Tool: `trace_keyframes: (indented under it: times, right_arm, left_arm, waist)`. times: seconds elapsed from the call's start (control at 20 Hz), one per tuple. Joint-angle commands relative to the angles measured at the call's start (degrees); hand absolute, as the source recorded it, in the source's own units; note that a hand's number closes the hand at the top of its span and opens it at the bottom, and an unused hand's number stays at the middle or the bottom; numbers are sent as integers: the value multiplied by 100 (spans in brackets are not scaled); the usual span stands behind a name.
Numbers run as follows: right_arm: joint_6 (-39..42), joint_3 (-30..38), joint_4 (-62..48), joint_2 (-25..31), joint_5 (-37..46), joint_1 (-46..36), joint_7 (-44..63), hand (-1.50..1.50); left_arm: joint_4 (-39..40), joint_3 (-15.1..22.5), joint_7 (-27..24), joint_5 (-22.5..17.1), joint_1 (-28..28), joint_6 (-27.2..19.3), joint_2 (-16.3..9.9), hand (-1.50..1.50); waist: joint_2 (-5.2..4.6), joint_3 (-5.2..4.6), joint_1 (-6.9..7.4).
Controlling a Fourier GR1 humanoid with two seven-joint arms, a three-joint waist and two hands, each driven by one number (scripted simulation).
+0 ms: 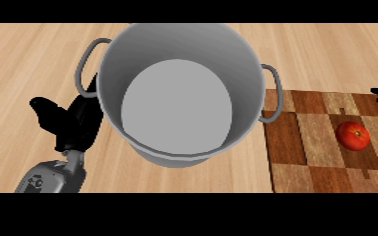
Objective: Pick the tomato from the cutting board and place it in the pot
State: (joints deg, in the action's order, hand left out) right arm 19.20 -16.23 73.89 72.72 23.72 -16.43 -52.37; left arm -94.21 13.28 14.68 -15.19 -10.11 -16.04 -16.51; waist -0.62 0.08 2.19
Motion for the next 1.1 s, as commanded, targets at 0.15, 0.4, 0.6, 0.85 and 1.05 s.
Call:
trace_keyframes:
  times: [0.15, 0.4, 0.6, 0.85, 1.05]
  right_arm:
    - [429, -267, -721, -366, 305, -400, -946, -150]
    - [241, -346, -688, -429, 258, -237, -1048, -150]
    - [377, -309, -1023, -425, 273, -491, -1152, -150]
    - [174, -403, -679, -898, 564, -284, -281, -150]
    - [251, -227, -351, -988, 865, -292, 141, -150]
  left_arm:
    - [-27, -167, 16, 35, 42, 72, 29, 0]
    - [-185, -233, -94, 57, 515, 246, -105, 0]
    - [-81, -290, 205, 152, -90, 142, 38, 0]
    - [35, -424, -142, 148, 309, 386, 108, 0]
    - [-96, -234, 151, 479, 187, 155, 376, 0]
  waist:
    - [38, -7, -103]
    - [65, -8, -164]
    - [43, -6, -155]
    - [53, -9, -178]
    - [66, -9, -218]
